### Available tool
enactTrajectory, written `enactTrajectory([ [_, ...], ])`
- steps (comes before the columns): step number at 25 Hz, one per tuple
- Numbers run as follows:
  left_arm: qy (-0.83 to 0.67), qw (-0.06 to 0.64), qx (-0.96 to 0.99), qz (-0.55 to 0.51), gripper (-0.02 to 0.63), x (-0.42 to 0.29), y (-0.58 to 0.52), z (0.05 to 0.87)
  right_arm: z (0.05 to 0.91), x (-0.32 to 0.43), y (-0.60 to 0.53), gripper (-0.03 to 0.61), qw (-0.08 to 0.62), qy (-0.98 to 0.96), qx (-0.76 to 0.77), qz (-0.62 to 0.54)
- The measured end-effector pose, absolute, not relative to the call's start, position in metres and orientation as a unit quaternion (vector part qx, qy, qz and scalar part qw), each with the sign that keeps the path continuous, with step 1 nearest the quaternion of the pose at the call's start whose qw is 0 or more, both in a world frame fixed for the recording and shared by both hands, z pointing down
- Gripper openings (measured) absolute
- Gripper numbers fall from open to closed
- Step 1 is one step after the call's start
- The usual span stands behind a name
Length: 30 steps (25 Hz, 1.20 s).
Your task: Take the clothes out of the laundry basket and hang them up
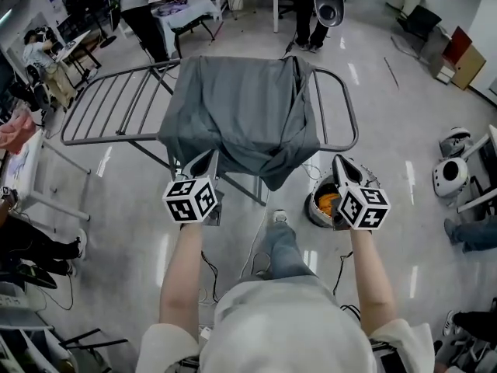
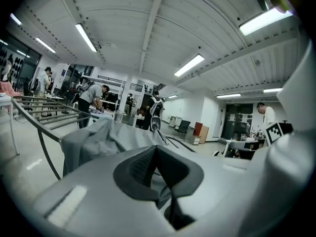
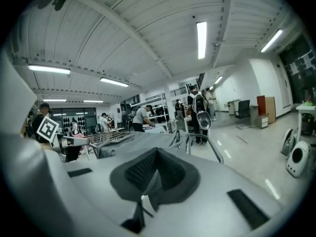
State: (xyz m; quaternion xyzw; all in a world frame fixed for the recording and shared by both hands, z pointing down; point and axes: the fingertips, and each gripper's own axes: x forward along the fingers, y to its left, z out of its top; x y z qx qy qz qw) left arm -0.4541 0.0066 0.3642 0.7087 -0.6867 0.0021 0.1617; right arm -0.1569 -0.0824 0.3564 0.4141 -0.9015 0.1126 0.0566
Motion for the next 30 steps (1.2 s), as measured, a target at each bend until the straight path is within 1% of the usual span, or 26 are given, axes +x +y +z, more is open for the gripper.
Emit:
enactTrajectory([
  [5,-0.668,0.184,0.721,-0.010,0.009,-0.418,0.025,0.374,0.357,-0.136,-0.051,0.000,0.064,-0.895,0.428,0.106],
  [10,-0.645,0.176,0.743,0.015,0.009,-0.368,0.017,0.381,0.350,-0.101,-0.047,0.000,0.063,-0.885,0.452,0.092],
  [13,-0.625,0.172,0.761,0.026,0.011,-0.326,0.002,0.388,0.351,-0.066,-0.053,0.001,0.060,-0.875,0.471,0.089],
  [20,-0.602,0.182,0.777,0.001,0.011,-0.230,-0.055,0.413,0.374,0.034,-0.091,0.001,0.077,-0.855,0.506,0.088],
  [25,-0.593,0.201,0.779,0.019,0.011,-0.163,-0.097,0.450,0.401,0.102,-0.123,0.002,0.094,-0.845,0.516,0.101],
  [30,-0.572,0.227,0.787,0.051,0.011,-0.099,-0.135,0.499,0.439,0.145,-0.154,0.002,0.120,-0.846,0.508,0.108],
])
